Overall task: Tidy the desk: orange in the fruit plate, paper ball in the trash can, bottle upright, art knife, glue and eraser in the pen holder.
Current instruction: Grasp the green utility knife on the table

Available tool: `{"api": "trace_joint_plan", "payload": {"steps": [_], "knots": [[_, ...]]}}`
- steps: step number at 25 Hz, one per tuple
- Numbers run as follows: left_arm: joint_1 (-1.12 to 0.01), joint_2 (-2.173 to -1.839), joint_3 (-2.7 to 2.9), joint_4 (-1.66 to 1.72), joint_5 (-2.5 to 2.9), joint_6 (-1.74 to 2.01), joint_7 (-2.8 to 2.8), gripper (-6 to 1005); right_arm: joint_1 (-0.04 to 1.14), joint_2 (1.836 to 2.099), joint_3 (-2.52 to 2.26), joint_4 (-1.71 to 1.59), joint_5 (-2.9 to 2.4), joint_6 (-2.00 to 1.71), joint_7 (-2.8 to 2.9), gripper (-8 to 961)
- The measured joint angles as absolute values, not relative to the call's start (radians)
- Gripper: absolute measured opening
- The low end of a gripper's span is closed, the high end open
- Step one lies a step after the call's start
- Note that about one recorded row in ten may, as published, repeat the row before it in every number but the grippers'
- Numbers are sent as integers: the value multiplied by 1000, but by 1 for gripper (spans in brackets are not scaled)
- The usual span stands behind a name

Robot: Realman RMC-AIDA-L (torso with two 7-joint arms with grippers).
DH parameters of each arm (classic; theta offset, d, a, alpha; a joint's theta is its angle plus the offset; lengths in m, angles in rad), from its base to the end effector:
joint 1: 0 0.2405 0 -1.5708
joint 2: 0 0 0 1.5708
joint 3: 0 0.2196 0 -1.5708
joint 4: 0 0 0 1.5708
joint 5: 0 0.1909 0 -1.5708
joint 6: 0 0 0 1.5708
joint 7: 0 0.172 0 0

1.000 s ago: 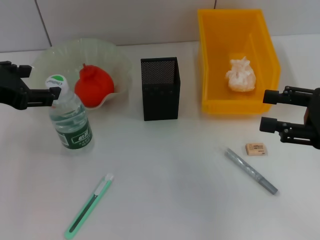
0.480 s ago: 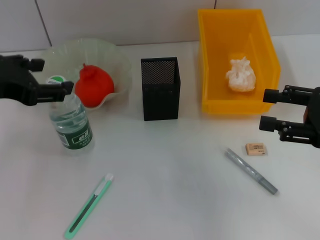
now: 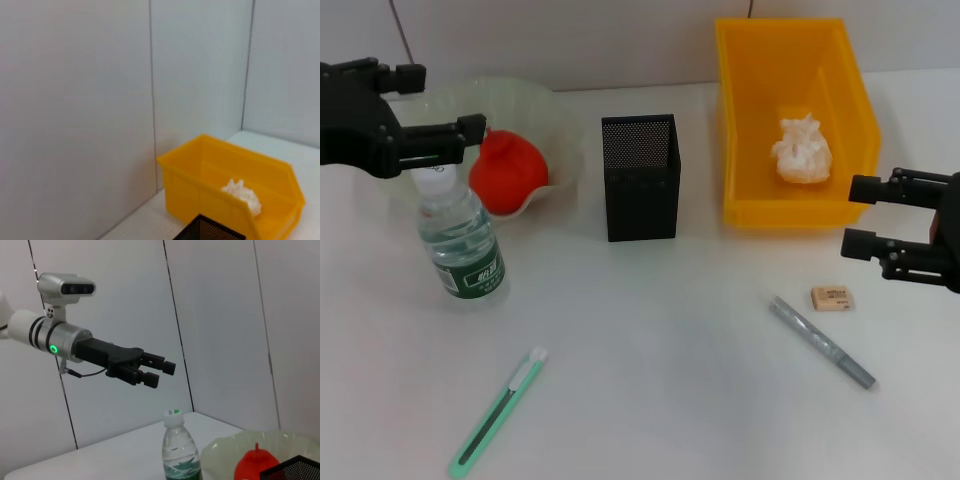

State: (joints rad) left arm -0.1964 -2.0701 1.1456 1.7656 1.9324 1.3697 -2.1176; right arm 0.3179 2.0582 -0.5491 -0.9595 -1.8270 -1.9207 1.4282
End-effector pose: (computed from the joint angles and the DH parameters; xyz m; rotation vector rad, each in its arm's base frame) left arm -0.1255 0.3072 0.0864 -2.4795 -0.4549 -0.4317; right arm 0.2163 0.2580 0.0781 -2.6121 0.4572 0.9292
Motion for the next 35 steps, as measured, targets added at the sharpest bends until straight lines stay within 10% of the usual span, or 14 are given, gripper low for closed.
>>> {"api": "trace_joint_plan", "payload": {"steps": [35], "knots": [[-169, -2066, 1174, 1690, 1752, 1661, -1904, 811, 302, 2062, -546, -938, -1830, -1912, 1400, 632]]}}
